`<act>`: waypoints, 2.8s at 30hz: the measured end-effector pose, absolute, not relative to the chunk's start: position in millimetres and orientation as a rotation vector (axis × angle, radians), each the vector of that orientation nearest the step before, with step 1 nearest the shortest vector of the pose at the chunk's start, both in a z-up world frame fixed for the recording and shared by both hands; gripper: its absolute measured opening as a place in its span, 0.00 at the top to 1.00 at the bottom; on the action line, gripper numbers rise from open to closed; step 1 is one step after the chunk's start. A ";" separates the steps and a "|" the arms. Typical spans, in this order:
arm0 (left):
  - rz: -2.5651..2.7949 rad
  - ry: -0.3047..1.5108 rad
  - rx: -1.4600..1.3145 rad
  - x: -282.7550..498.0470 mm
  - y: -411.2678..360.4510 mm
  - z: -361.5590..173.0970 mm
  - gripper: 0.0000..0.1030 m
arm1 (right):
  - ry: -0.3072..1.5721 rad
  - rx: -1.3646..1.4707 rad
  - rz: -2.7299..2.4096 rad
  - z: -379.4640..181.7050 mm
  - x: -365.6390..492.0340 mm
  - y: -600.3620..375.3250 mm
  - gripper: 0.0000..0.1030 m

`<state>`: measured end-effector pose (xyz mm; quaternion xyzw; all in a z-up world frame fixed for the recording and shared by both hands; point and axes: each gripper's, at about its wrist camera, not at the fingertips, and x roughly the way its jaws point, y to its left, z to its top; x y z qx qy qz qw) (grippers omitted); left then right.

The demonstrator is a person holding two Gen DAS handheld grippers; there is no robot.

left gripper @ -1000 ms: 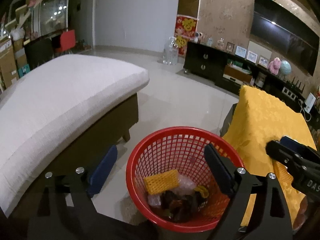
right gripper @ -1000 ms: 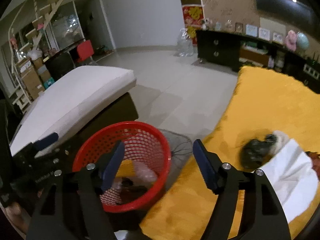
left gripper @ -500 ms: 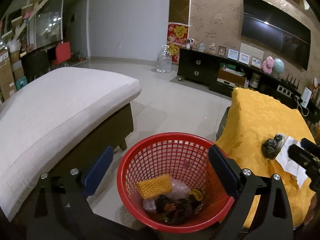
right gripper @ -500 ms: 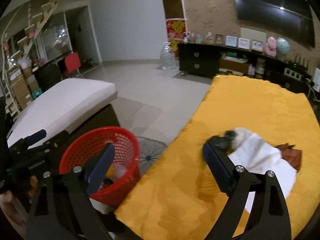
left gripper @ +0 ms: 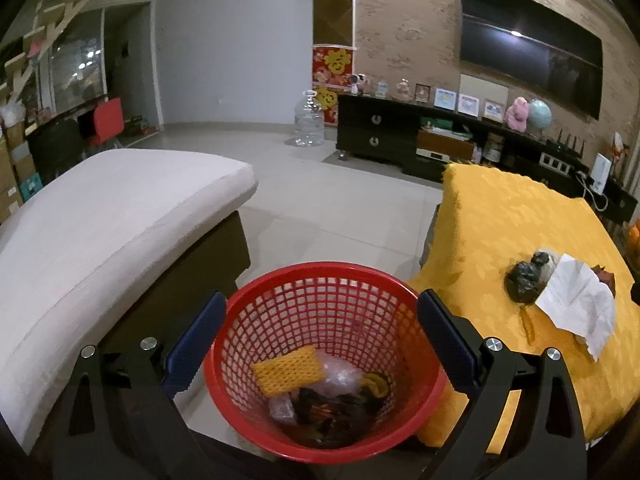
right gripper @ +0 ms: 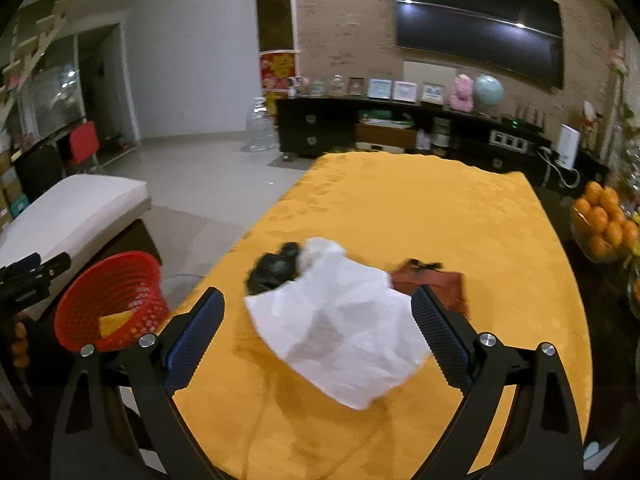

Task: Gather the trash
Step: 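Grasp the white tissue with the left tool while the right tool returns to the table, then grasp the brown cloth with the right tool while the left tool holds the tissue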

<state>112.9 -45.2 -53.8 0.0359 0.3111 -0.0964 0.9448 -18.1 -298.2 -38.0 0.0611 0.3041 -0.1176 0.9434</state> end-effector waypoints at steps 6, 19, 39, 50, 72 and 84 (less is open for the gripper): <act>-0.252 0.646 0.090 108.7 -63.2 -55.2 0.10 | 0.633 0.157 -0.311 -46.9 -39.3 -325.9 0.11; -0.458 0.653 0.194 86.8 -150.1 -53.5 0.10 | 0.638 0.270 -0.409 -61.1 -63.3 -366.9 0.11; -0.858 0.768 0.351 73.5 -321.5 -91.7 0.10 | 0.635 0.427 -0.501 -74.5 -87.0 -419.0 0.11; -0.900 0.833 0.408 77.9 -355.2 -119.7 0.23 | 0.648 0.469 -0.492 -81.2 -87.7 -429.8 0.11; -0.909 0.771 0.261 76.9 -296.5 -68.7 0.93 | 0.679 0.469 -0.488 -89.5 -79.9 -431.1 0.11; -0.790 0.652 0.207 84.9 -235.0 -33.1 0.93 | 0.690 0.447 -0.487 -91.8 -76.7 -426.9 0.11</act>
